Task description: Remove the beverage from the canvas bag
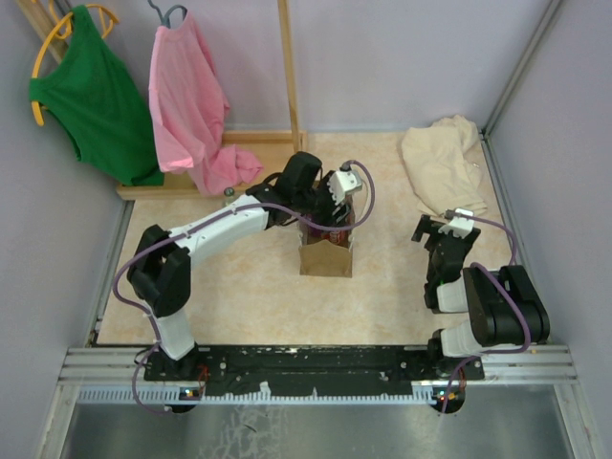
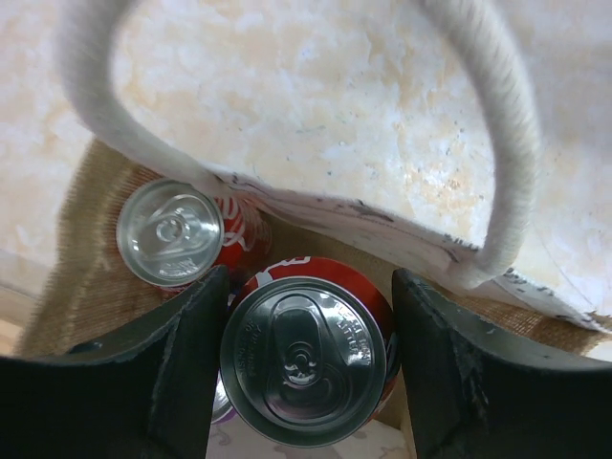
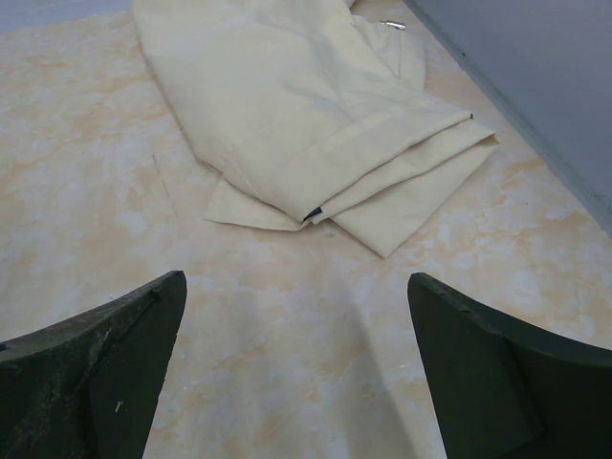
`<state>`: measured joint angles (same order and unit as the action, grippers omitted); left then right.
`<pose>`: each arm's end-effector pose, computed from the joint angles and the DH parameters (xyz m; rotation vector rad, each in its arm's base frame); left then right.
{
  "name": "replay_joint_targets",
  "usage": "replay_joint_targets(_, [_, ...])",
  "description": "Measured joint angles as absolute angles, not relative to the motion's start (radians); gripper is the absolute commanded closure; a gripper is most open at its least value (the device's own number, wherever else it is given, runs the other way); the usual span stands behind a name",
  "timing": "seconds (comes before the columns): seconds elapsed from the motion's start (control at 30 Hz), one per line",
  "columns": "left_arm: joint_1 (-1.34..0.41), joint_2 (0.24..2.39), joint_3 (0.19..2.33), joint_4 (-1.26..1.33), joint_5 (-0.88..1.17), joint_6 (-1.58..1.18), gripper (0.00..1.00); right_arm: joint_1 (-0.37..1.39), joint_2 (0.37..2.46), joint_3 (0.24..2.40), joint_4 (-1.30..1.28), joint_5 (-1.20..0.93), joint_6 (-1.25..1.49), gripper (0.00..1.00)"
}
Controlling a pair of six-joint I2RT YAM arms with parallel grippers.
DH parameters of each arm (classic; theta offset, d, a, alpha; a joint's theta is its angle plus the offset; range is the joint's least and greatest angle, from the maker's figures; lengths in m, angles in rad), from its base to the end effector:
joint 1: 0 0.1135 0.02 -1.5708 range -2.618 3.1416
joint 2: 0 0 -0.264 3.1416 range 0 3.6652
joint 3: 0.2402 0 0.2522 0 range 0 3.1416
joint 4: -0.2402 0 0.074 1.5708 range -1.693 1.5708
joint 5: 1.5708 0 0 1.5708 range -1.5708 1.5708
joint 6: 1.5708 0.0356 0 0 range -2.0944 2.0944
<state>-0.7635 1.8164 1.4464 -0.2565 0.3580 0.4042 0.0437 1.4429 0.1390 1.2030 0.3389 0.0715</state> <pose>0.2957 -0.3003 0.2740 1.3853 1.7272 -0.5937 0.2161 -0.0024 0.1440 0.2781 1.6463 -0.1960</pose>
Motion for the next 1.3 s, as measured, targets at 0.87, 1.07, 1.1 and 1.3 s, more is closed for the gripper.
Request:
replay_joint_targets(0.87, [-0.773, 1.795, 2.062, -0.633, 0.026, 0.377, 1.0, 0.044, 1.443, 0.139, 1.203, 0.339, 0.072, 0.01])
replay_joint_targets(1.07, [-0.726, 1.778, 2.012, -0.683, -0.083, 0.355, 1.0, 0.044, 1.443, 0.139, 1.203, 0.339, 0.072, 0.01])
replay_joint_targets(1.1, [-0.705, 1.761, 1.98, -0.68, -0.087, 0.345, 1.0, 0.044, 1.443, 0.139, 1.203, 0.339, 0.071, 0.01])
replay_joint_targets(1.3, [-0.541, 1.623, 1.806, -0.673, -0.109, 0.292, 1.0, 0.044, 1.443, 0.139, 1.203, 0.339, 0.071, 0.01])
